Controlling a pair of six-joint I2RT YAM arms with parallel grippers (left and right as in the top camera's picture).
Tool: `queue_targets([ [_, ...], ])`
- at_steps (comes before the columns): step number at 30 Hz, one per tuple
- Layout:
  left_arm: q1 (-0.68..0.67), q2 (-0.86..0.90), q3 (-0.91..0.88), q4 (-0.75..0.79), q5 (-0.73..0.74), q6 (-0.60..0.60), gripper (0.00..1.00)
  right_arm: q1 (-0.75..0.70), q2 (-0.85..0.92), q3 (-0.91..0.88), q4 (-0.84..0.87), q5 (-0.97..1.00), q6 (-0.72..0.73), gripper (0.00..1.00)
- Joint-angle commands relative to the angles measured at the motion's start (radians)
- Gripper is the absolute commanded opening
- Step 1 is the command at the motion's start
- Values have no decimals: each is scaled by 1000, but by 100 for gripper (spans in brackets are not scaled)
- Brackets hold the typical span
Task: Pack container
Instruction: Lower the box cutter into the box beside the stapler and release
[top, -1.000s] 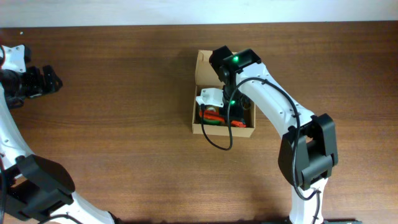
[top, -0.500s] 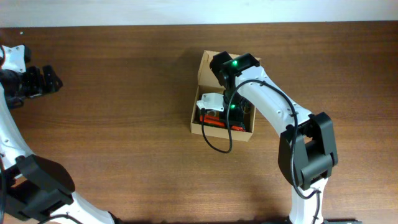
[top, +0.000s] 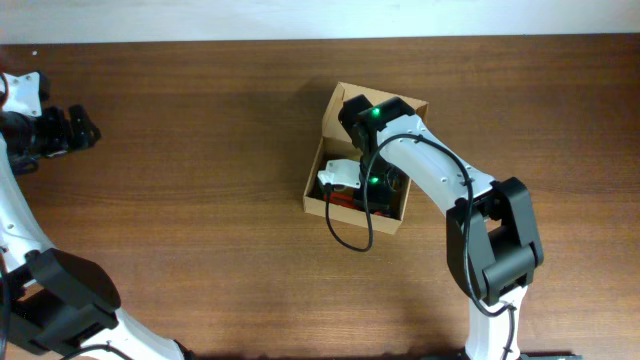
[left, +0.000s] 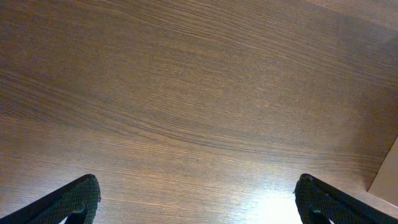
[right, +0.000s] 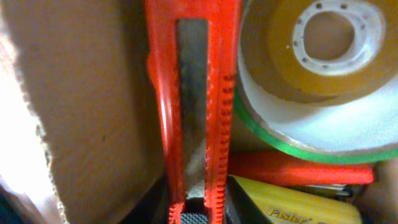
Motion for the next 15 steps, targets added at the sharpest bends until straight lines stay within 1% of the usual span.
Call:
queue_targets([
  [1,0,-3,-5,0,11,13,100,-4,-18,-5,0,-21,8,31],
  [6,0,-3,-5,0,11,13,100,-4,-18,-5,0,-15,8,36],
  [11,0,-3,-5,0,11,13,100,-4,-21,3,3,5,8,37],
  [14,0,-3,-5,0,11,13,100,-4,-53,7,22,6,10,38],
  [15,0,-3,-5,0,11,13,100,-5,-72,7,32,6,17,40],
])
